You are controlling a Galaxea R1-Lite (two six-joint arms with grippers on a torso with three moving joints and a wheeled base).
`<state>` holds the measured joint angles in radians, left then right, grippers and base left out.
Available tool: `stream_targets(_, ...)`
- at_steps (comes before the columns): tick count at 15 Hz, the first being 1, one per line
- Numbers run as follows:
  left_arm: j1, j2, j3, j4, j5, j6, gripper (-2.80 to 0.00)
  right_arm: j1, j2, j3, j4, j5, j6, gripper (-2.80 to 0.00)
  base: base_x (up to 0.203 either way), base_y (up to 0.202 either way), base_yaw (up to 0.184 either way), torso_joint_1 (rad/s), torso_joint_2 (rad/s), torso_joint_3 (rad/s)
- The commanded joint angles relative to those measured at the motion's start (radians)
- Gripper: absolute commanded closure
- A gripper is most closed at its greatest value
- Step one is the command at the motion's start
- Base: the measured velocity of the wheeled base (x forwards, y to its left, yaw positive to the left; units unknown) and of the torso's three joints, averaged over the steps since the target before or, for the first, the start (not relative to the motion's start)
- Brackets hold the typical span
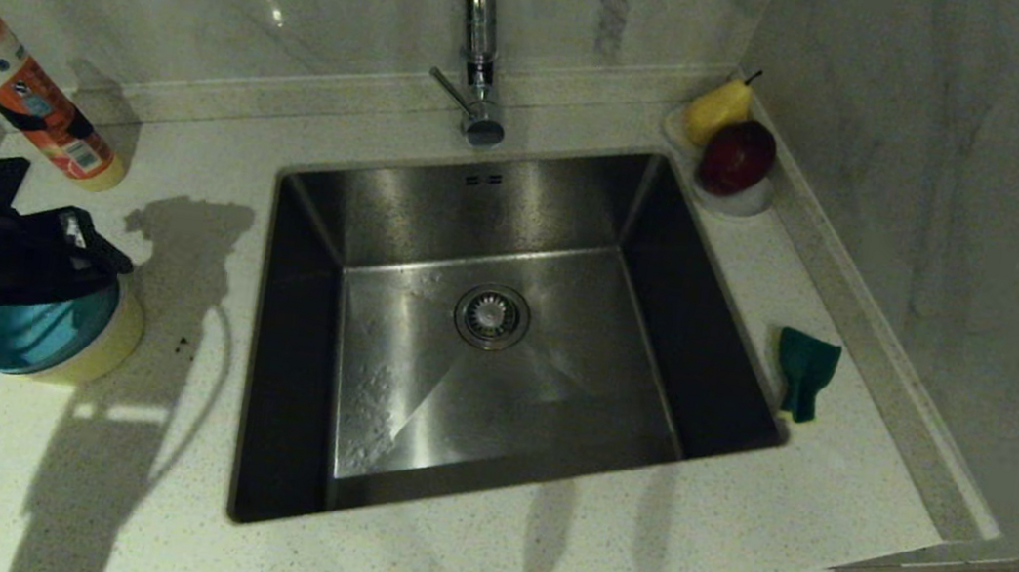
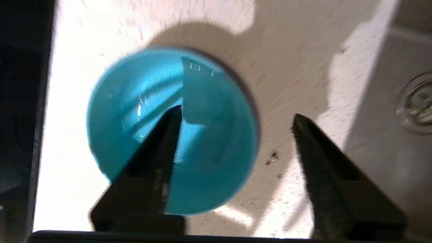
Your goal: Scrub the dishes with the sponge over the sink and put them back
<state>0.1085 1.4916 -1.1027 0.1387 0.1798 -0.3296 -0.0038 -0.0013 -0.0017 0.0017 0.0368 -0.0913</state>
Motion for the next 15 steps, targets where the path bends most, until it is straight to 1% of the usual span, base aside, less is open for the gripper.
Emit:
stream_targets(1, 0.0, -0.042, -0.045, 0.012, 0.001, -0.003, -2.8, 0.001, 0.0, 0.0, 0.0, 0.002, -0.001, 0.0, 0.0, 0.0, 0.0, 0.0, 0.0, 0.0)
stream_targets(6, 0.0, -0.108, -0.084, 0.017, 0.003, 0.008, -2.8, -0.001, 0.0, 0.0, 0.0, 0.002, -0.001, 0.0, 0.0, 0.0, 0.0, 0.0, 0.0, 0.0)
stream_targets(7, -0.001, -0.121, -0.104, 0.024, 0.003, 0.013, 0.0, 0.0, 0.0, 0.0, 0.0, 0.001, -0.001, 0.0, 0.0, 0.0, 0.0, 0.0, 0.0, 0.0)
stream_targets(11, -0.001, -0.129, -0.202, 0.009, -0.02, 0.023, 0.0, 0.001, 0.0, 0.0, 0.0, 0.001, -0.001, 0.0, 0.0, 0.0, 0.0, 0.0, 0.0, 0.0)
stream_targets(12, -0.005, -0.118, -0.228, 0.004, -0.023, 0.036, 0.0, 0.001, 0.0, 0.0, 0.0, 0.0, -0.001, 0.0, 0.0, 0.0, 0.0, 0.0, 0.0, 0.0)
stream_targets(13, -0.024, -0.108, -0.247, -0.006, -0.033, 0.075, 0.0, 0.001, 0.0, 0.0, 0.0, 0.0, -0.001, 0.0, 0.0, 0.0, 0.0, 0.0, 0.0, 0.0)
stream_targets(15, -0.091, -0.1, -0.273, -0.027, -0.065, 0.159, 0.0, 0.0, 0.0, 0.0, 0.0, 0.001, -0.001, 0.0, 0.0, 0.0, 0.0, 0.0, 0.0, 0.0)
